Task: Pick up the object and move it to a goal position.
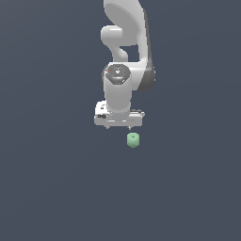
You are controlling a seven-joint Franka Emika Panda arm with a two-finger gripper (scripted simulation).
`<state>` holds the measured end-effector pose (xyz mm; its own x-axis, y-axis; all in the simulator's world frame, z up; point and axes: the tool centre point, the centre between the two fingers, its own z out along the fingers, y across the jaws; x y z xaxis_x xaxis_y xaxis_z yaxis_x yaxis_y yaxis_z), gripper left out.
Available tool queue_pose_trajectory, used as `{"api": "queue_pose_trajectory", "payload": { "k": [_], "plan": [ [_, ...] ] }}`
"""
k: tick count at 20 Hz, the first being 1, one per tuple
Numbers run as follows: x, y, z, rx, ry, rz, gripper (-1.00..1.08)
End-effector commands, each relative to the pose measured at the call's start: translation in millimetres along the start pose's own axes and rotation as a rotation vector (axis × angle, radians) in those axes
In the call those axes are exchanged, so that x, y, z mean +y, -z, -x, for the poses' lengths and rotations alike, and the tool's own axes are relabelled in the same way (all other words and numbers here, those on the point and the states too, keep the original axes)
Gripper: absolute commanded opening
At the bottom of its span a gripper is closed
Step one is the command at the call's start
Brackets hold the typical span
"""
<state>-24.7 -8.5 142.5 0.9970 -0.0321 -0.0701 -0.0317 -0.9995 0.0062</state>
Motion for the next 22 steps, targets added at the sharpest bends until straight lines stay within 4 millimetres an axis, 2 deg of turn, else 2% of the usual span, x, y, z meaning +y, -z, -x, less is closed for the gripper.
{"api": "queue_pose_trajectory", "payload": {
  "k": [1,10,15,22],
  "plan": [
    [0.0,0.0,0.0,0.0,0.0,0.0,1.0],
    [4.7,3.6,-11.8,0.028,0.035,0.006,1.0],
    [3.5,2.8,-11.7,0.028,0.035,0.006,1.0],
    [-18.7,-12.6,-12.6,0.041,0.035,0.005,1.0]
  ]
}}
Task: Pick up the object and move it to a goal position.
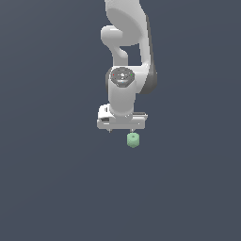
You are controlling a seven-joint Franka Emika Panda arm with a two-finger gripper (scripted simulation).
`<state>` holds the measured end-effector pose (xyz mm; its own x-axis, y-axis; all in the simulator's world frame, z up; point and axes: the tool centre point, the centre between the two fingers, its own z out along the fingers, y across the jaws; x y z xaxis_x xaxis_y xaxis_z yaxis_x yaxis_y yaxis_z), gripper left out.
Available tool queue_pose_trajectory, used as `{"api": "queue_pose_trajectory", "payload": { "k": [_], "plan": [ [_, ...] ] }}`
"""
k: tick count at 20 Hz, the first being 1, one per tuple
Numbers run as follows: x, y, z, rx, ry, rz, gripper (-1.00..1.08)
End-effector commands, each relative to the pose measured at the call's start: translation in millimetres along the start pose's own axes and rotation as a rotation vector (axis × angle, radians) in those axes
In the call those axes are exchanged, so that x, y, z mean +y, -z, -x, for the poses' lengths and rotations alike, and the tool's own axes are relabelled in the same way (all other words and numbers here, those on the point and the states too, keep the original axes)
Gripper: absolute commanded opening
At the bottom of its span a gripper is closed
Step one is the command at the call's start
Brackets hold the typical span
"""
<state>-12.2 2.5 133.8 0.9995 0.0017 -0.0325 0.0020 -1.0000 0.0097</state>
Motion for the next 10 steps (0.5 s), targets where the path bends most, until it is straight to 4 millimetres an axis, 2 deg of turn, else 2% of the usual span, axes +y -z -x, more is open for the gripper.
{"api": "queue_pose_trajectory", "payload": {
  "k": [1,6,10],
  "plan": [
    [-13.0,-8.8,0.1,0.006,0.001,-0.001,1.0],
    [-44.6,-30.1,1.6,0.022,-0.001,-0.005,1.0],
    [-60.1,-40.5,3.3,0.03,-0.002,-0.009,1.0]
  ]
}}
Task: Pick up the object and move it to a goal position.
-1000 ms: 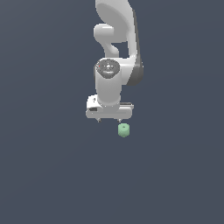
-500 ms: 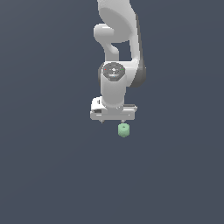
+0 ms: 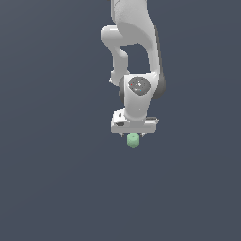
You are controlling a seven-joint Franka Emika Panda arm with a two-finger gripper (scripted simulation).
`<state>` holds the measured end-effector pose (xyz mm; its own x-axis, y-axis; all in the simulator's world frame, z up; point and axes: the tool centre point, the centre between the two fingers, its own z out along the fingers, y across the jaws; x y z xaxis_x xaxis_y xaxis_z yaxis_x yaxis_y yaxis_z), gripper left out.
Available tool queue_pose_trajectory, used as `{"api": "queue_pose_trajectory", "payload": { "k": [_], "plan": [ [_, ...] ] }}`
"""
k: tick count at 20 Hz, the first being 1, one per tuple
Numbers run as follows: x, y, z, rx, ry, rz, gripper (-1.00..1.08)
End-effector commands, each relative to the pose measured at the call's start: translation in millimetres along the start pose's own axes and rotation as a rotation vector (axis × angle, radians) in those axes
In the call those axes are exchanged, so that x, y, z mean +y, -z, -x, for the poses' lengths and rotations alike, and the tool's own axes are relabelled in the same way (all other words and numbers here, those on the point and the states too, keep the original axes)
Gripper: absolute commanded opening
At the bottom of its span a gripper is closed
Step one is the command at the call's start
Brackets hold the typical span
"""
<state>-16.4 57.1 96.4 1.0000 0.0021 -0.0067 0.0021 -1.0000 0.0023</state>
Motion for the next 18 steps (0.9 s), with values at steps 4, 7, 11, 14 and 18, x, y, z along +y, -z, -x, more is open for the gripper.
{"api": "queue_pose_trajectory", "payload": {
  "k": [4,7,11,14,18],
  "plan": [
    [-10.2,-7.0,1.3,0.007,-0.002,-0.002,1.0],
    [-9.2,-7.5,1.4,0.005,0.0,-0.002,1.0],
    [-9.4,-18.4,1.7,0.005,-0.001,-0.002,1.0],
    [-9.8,-33.6,2.1,0.006,-0.001,-0.002,1.0],
    [-10.3,-50.7,2.2,0.006,-0.002,-0.002,1.0]
  ]
}}
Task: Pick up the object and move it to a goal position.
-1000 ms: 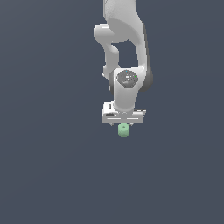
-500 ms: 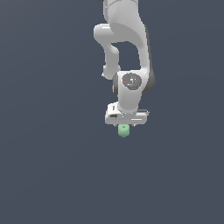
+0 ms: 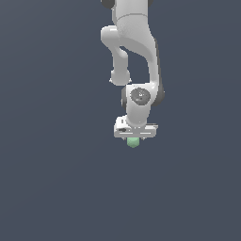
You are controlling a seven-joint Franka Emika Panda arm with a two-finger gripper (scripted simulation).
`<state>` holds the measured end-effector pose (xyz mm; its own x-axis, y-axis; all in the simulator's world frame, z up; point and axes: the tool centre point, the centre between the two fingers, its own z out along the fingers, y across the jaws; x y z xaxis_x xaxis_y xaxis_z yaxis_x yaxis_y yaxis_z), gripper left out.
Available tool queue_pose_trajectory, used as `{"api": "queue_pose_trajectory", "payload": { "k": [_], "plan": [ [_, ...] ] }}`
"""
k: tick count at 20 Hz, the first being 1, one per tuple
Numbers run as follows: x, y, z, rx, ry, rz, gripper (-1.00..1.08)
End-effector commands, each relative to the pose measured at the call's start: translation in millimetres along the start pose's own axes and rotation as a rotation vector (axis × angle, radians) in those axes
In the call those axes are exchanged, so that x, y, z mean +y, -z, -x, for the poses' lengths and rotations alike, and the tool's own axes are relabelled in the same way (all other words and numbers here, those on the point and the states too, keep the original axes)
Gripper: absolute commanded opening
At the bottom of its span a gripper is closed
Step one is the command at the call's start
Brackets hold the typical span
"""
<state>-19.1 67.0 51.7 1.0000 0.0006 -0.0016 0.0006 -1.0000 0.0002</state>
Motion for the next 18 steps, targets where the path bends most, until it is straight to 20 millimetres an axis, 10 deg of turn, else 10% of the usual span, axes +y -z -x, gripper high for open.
{"api": "queue_pose_trajectory", "payload": {
  "k": [1,5,6,18],
  "plan": [
    [-0.3,-8.6,-0.3,0.001,0.0,0.0,1.0],
    [-0.3,-12.4,-1.2,0.001,-0.001,0.0,1.0],
    [-0.3,-12.4,-1.2,0.001,-0.001,0.0,-1.0],
    [0.2,-10.7,-1.2,0.002,-0.001,0.0,-1.0]
  ]
}}
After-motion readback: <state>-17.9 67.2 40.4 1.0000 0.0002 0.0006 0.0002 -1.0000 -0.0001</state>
